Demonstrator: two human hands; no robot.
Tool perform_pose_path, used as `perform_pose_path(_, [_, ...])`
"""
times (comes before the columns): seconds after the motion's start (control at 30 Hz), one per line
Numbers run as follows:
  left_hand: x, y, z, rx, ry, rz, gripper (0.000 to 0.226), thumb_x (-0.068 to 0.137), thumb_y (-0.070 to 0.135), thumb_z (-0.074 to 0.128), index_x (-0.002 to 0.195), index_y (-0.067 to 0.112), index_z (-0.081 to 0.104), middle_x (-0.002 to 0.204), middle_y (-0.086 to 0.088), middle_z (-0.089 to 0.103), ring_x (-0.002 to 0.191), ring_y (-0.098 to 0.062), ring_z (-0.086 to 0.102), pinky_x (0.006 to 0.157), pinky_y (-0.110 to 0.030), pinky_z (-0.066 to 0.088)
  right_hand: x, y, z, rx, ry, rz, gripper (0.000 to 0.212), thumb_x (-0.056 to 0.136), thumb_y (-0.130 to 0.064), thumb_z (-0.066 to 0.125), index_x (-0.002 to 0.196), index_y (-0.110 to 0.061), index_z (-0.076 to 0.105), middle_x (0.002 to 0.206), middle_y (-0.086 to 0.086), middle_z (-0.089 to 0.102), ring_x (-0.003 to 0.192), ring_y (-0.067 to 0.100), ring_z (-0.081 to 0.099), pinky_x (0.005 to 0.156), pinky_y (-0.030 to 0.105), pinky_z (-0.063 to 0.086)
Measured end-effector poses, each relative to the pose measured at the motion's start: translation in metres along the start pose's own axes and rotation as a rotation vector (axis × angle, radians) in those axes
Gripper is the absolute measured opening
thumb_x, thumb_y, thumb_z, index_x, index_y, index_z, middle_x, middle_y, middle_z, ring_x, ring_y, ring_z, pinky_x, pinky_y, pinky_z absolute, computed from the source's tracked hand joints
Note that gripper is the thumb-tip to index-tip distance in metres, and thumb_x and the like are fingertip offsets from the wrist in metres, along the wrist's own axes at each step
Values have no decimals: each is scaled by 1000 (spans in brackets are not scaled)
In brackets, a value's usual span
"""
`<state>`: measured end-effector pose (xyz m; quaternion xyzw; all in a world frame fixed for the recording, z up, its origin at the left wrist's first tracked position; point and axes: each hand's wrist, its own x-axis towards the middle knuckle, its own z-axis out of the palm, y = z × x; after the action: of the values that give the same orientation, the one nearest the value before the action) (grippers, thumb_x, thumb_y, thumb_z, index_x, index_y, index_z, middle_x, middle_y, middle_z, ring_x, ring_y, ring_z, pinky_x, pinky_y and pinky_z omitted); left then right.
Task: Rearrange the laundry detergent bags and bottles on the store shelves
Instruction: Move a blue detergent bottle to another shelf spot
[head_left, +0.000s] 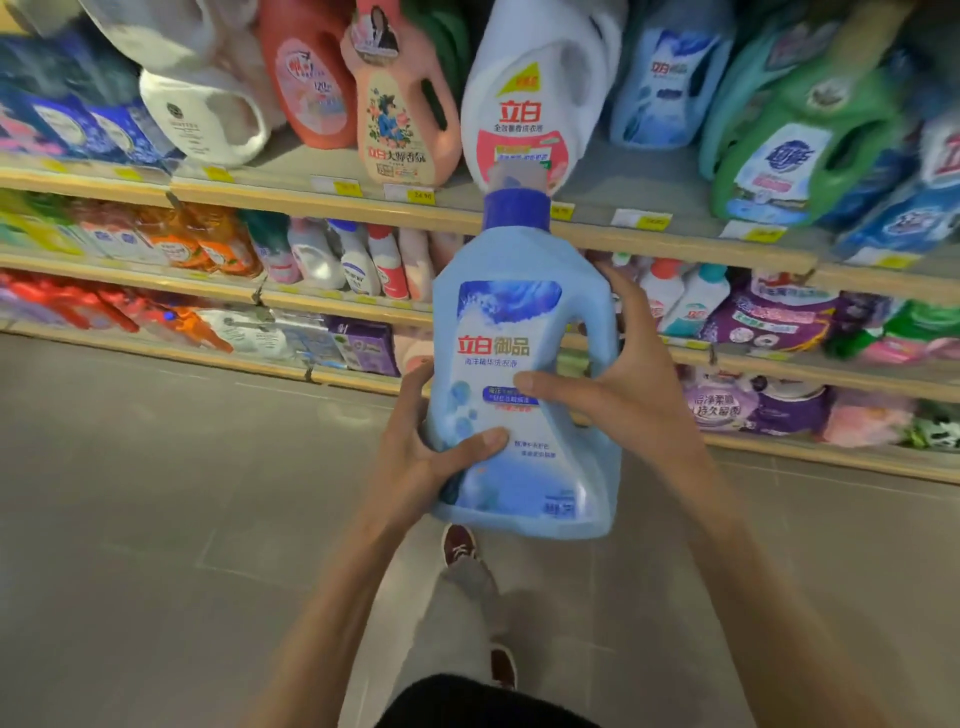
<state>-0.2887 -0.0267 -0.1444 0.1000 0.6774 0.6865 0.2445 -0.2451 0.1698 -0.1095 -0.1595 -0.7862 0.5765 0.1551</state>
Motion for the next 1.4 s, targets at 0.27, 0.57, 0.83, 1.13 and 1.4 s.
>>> perform_pose_path(0.27, [-59,-4,36,47,-67,37,77,57,7,92,118,32,52,99,8,78,87,-12,76,66,-22,60,-74,1,-51,-19,22,15,114,53,-34,97,145,-36,30,131,-21,55,121,1,56,100,39,51])
perform_pose_path(0.57, [-49,-15,63,97,-204,50,78,65,30,93,131,37,51,116,3,73,106,-20,72,89,-45,60,-96,6,-85,-33,174,65,106,47,-40,97,134,-45,38,119,-29,58,110,8,65,88,45,57])
perform_pose_path(0.83, [19,-10,87,102,-216,40,73,60,44,87,125,43,55,112,3,74,103,-19,73,88,-44,60,-31,22,-114,-53,181,77,102,51,-33,98,135,-40,41,115,-31,59,106,-8,61,89,35,55])
perform_pose_path(1.13, [131,6,116,106,-219,-8,69,65,32,94,122,36,56,105,-5,76,91,-22,76,79,-43,63,74,33,-153,-115,126,75,87,58,-29,96,125,-45,43,119,-25,60,111,-4,60,93,41,55])
perform_pose_path(1.4, [219,13,145,129,-207,2,72,58,40,93,119,34,55,102,-1,77,91,-19,76,76,-41,63,164,50,-182,-167,72,101,83,63,-28,94,116,-48,34,106,-39,48,93,-19,52,77,15,48])
